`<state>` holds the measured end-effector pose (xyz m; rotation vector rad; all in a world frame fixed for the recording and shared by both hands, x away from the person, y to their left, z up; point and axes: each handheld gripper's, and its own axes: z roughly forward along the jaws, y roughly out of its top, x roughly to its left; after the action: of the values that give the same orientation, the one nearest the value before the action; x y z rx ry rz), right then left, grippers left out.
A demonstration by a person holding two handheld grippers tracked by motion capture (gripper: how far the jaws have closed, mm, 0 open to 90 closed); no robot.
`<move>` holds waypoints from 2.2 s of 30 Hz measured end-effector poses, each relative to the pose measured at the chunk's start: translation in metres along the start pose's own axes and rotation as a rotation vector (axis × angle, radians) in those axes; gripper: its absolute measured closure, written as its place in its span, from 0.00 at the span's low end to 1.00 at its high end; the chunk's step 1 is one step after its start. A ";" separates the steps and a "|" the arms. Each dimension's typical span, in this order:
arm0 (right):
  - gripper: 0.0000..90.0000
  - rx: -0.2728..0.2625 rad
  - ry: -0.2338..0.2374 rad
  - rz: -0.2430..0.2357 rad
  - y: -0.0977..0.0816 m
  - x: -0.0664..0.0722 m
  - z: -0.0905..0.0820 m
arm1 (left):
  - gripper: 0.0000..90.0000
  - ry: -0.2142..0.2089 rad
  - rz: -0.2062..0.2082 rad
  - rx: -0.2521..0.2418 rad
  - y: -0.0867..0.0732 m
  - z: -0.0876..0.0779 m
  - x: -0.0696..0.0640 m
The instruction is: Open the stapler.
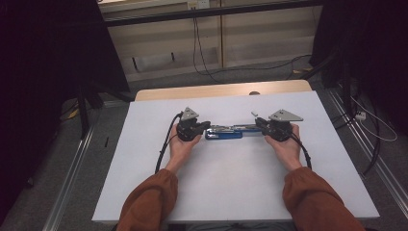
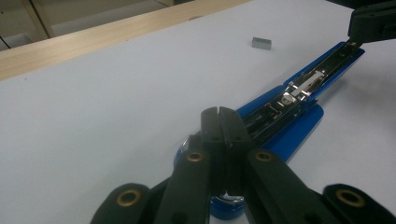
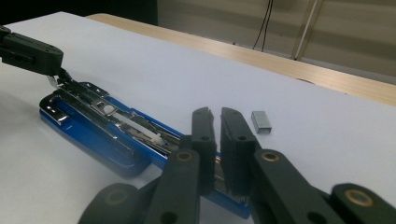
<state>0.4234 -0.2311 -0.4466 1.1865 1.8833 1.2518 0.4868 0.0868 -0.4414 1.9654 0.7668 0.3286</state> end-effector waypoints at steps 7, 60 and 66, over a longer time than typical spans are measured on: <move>0.81 -0.027 0.040 -0.007 0.006 0.001 -0.003 | 0.84 -0.014 -0.056 -0.068 0.009 -0.015 0.000; 0.08 -0.026 0.043 0.051 0.014 -0.017 -0.008 | 0.05 0.132 -0.050 -0.114 -0.051 -0.130 -0.028; 0.09 -0.015 0.040 0.068 0.017 -0.018 0.001 | 0.06 0.124 -0.097 -0.141 -0.058 -0.146 -0.035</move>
<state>0.4383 -0.2442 -0.4314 1.2353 1.8736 1.3325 0.3619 0.1855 -0.4154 1.7819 0.8913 0.4371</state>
